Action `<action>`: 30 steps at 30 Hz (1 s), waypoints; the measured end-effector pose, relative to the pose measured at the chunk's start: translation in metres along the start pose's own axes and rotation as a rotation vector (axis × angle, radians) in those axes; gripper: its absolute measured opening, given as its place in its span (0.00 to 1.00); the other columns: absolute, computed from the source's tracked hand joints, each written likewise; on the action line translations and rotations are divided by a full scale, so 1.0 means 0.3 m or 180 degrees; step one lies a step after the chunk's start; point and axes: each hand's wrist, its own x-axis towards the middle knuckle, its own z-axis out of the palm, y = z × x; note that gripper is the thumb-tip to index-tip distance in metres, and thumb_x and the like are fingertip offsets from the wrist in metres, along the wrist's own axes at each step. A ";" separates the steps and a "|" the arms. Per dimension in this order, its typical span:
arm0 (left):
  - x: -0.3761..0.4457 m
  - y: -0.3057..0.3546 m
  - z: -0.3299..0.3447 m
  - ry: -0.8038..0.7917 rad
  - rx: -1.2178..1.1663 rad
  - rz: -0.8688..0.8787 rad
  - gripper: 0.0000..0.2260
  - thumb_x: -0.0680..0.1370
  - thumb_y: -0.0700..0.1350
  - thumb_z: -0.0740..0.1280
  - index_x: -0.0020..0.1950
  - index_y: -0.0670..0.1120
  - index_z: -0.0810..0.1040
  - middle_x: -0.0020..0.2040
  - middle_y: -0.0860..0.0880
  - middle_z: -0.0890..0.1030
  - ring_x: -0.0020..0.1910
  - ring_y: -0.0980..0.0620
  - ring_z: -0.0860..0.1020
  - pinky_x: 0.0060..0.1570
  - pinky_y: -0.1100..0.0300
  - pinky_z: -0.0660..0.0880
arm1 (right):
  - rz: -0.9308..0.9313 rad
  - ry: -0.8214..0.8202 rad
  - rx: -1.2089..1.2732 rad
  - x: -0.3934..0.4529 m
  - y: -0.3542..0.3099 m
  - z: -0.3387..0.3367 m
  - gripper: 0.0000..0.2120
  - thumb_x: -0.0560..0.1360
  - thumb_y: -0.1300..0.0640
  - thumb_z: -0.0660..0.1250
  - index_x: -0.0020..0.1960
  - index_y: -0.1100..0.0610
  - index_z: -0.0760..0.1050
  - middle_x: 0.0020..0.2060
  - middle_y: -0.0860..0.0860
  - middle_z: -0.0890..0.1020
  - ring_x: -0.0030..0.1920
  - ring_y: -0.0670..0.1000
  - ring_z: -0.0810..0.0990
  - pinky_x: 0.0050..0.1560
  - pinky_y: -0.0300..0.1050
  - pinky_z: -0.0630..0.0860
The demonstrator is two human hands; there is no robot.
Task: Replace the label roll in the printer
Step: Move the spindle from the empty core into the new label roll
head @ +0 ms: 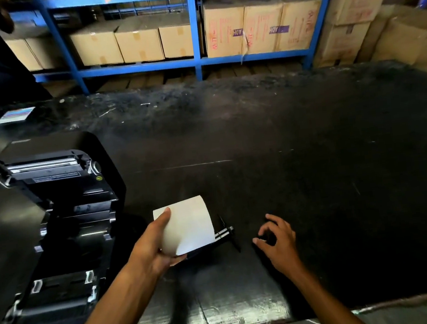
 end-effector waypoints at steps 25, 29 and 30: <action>-0.010 -0.014 -0.078 0.0059 -0.0075 0.0020 0.07 0.74 0.51 0.70 0.43 0.49 0.76 0.42 0.47 0.79 0.41 0.46 0.78 0.38 0.47 0.76 | -0.0701 0.0276 -0.1124 -0.019 -0.024 0.094 0.08 0.59 0.58 0.80 0.31 0.54 0.81 0.50 0.55 0.84 0.51 0.60 0.80 0.56 0.47 0.59; -0.011 -0.015 -0.092 0.0102 -0.0099 0.0076 0.06 0.74 0.50 0.70 0.44 0.49 0.76 0.44 0.46 0.79 0.43 0.46 0.77 0.48 0.43 0.75 | -0.0790 0.0214 -0.1255 -0.058 0.010 0.092 0.11 0.59 0.53 0.81 0.39 0.53 0.84 0.52 0.55 0.84 0.51 0.58 0.81 0.55 0.46 0.59; -0.010 -0.017 -0.094 0.0092 -0.0102 0.0087 0.06 0.74 0.50 0.70 0.44 0.49 0.76 0.44 0.46 0.79 0.43 0.46 0.77 0.50 0.42 0.74 | -0.0782 0.0237 -0.1165 -0.061 0.015 0.089 0.11 0.60 0.52 0.80 0.40 0.52 0.83 0.51 0.55 0.83 0.51 0.57 0.80 0.55 0.45 0.59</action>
